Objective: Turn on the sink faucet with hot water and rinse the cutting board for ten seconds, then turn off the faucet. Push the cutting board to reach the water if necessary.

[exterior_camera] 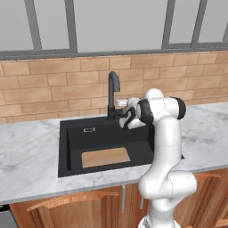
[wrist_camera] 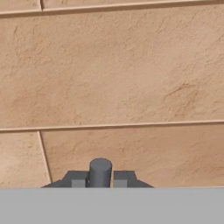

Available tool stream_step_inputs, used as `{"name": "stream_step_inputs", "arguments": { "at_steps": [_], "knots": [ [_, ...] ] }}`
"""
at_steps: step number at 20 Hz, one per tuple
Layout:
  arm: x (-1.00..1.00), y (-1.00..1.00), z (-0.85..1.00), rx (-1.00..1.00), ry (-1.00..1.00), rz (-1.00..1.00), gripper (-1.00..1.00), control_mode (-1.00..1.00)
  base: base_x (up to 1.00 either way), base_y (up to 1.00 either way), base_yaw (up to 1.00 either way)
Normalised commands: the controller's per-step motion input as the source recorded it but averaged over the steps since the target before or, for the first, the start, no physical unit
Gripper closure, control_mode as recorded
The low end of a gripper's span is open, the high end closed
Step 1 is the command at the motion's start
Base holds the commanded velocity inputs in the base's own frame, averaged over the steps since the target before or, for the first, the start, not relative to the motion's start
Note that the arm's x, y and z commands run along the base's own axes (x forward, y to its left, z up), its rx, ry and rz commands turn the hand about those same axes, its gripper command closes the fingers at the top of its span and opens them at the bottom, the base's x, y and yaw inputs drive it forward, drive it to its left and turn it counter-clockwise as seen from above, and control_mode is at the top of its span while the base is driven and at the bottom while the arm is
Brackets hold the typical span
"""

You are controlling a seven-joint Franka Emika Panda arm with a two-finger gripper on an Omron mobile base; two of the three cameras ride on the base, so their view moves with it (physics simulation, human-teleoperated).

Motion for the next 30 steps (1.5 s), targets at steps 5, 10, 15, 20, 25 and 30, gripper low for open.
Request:
{"name": "stream_step_inputs", "arguments": {
  "at_steps": [5, 10, 15, 20, 25, 30],
  "knots": [
    [-0.01, -0.34, -0.05, 0.0, 0.0, 0.0, 1.0, -1.0, 0.0, 0.0, 0.0],
    [-0.06, -0.33, -0.07, 0.0, 0.0, 0.0, 1.0, -1.0, 0.0, 0.0, 0.0],
    [-0.15, -0.35, -0.1, 0.0, 0.0, 0.0, 1.0, -1.0, 0.0, 0.0, 0.0],
    [-0.21, -0.39, -0.1, 0.0, 0.0, 0.0, 1.0, -1.0, 0.0, 0.0, 0.0],
    [-0.15, -0.43, -0.09, 0.0, 0.0, 0.0, 1.0, -1.0, 0.0, 0.0, 0.0],
    [-0.15, -0.46, -0.11, 0.0, 0.0, 0.0, 1.0, -1.0, 0.0, 0.0, 0.0]
  ]
}}
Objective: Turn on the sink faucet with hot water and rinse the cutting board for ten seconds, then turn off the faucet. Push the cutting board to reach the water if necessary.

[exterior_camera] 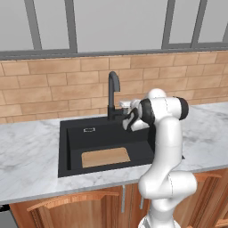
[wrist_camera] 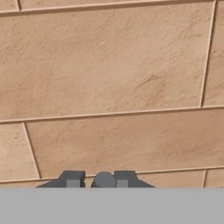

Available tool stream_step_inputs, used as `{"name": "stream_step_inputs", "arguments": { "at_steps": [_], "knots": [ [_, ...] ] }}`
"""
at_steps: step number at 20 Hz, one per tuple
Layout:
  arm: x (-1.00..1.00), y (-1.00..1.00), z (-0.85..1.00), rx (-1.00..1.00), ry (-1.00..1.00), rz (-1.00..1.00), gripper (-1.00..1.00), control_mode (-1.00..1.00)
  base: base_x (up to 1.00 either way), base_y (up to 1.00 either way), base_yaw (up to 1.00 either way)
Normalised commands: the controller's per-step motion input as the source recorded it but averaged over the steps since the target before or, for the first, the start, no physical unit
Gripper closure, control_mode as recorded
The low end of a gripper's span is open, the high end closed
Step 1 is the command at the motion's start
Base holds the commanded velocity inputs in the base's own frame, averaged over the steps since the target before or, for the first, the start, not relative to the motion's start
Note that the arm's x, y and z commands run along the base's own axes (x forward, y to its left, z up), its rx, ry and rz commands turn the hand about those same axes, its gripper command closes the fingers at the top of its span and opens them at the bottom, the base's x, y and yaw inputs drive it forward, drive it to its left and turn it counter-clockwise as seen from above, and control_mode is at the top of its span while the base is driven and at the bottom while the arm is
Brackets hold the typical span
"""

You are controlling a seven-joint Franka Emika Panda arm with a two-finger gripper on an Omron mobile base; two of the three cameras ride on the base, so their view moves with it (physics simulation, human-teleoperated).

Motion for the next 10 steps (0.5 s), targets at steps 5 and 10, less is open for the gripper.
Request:
{"name": "stream_step_inputs", "arguments": {
  "at_steps": [5, 10],
  "knots": [
    [-0.19, -0.46, -0.13, 0.0, 0.0, 0.0, 1.0, -1.0, 0.0, 0.0, 0.0],
    [-0.24, -0.47, -0.14, 0.0, 0.0, 0.0, 1.0, -1.0, 0.0, 0.0, 0.0]
  ]
}}
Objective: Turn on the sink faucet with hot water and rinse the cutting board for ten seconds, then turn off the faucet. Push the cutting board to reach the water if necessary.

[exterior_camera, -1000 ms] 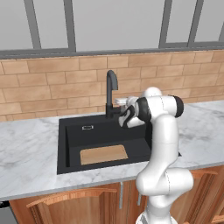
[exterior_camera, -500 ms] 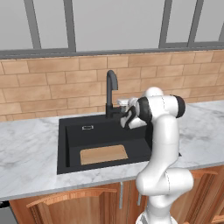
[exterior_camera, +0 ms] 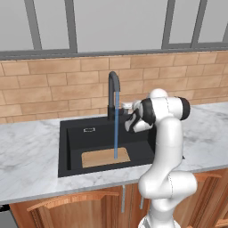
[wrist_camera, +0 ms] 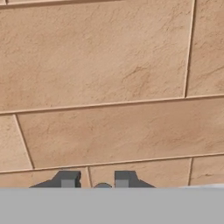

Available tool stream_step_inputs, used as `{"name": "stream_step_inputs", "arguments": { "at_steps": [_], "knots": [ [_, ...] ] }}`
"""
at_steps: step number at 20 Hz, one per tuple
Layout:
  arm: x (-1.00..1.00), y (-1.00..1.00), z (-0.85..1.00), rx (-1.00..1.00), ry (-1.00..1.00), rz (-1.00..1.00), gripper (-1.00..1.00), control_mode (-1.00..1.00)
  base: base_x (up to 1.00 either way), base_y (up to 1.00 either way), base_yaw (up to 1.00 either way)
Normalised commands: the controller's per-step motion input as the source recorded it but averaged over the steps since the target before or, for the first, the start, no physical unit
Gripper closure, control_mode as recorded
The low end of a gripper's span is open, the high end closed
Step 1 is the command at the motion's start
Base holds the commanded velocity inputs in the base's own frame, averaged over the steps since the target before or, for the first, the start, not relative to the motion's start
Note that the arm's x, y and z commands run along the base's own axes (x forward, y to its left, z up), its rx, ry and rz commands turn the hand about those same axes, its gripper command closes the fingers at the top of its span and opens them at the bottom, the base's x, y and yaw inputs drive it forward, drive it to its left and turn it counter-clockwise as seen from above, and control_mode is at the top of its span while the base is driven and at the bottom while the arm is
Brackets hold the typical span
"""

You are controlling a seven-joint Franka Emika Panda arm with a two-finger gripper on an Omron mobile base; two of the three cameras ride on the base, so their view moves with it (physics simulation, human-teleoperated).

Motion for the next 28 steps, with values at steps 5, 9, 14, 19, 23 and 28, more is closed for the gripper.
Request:
{"name": "stream_step_inputs", "arguments": {
  "at_steps": [5, 9, 14, 19, 23, 28],
  "knots": [
    [-0.26, -0.43, -0.14, 0.0, 0.0, 0.0, 1.0, -1.0, 0.0, 0.0, 0.0],
    [-0.23, -0.31, -0.1, 0.0, 0.0, 0.0, 1.0, -1.0, 0.0, 0.0, 0.0],
    [-0.19, -0.24, -0.05, 0.0, 0.0, 0.0, 1.0, -1.0, 0.0, 0.0, 0.0],
    [-0.02, -0.04, 0.0, 0.0, 0.0, 0.0, 1.0, -1.0, 0.0, 0.0, 0.0],
    [0.0, 0.0, 0.0, 0.0, 0.0, 0.0, 1.0, -1.0, 0.0, 0.0, 0.0],
    [0.0, 0.0, 0.0, 0.0, 0.0, 0.0, 1.0, -1.0, 0.0, 0.0, 0.0]
  ]
}}
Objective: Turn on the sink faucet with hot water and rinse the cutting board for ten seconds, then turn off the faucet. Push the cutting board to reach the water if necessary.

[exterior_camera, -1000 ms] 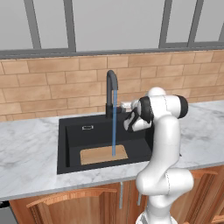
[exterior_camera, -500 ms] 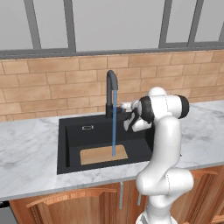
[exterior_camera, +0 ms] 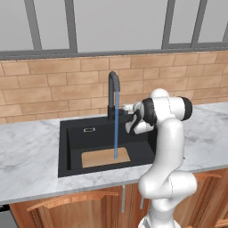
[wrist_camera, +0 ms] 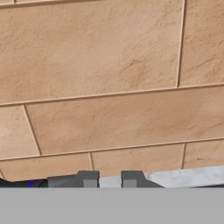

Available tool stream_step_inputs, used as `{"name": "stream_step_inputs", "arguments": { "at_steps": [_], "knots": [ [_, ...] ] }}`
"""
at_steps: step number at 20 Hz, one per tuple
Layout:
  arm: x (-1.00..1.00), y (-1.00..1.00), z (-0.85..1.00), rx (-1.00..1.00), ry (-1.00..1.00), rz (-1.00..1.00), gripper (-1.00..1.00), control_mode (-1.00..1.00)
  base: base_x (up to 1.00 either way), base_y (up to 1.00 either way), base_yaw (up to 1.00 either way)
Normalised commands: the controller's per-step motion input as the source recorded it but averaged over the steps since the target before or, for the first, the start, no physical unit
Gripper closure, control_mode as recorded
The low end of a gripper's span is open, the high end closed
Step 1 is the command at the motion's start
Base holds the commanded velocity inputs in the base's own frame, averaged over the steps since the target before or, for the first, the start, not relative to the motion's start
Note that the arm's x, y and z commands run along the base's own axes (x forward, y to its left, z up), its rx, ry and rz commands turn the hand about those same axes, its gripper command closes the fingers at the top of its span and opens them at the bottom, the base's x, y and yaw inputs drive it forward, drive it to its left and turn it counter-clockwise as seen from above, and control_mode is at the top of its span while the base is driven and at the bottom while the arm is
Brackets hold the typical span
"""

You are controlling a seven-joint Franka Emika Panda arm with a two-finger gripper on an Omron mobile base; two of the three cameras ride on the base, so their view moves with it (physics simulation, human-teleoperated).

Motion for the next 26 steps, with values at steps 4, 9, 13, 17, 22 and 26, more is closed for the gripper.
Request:
{"name": "stream_step_inputs", "arguments": {
  "at_steps": [4, 9, 13, 17, 22, 26],
  "knots": [
    [0.0, 0.0, 0.0, 0.0, 0.0, 0.0, -1.0, -1.0, 0.0, 0.0, 0.0],
    [0.0, 0.0, 0.0, 0.0, 0.0, 0.0, -1.0, -1.0, 0.0, 0.0, 0.0],
    [0.0, 0.0, 0.0, 0.0, 0.0, 0.0, -1.0, -1.0, 0.0, 0.0, 0.0],
    [0.0, 0.0, 0.0, 0.0, 0.0, 0.0, -1.0, -1.0, 0.0, 0.0, 0.0],
    [0.0, 0.0, 0.0, 0.0, 0.0, 0.0, -1.0, -1.0, 0.0, 0.0, 0.0],
    [0.0, 0.0, 0.0, 0.0, 0.0, 0.0, -1.0, -1.0, 0.0, 0.0, 0.0]
  ]
}}
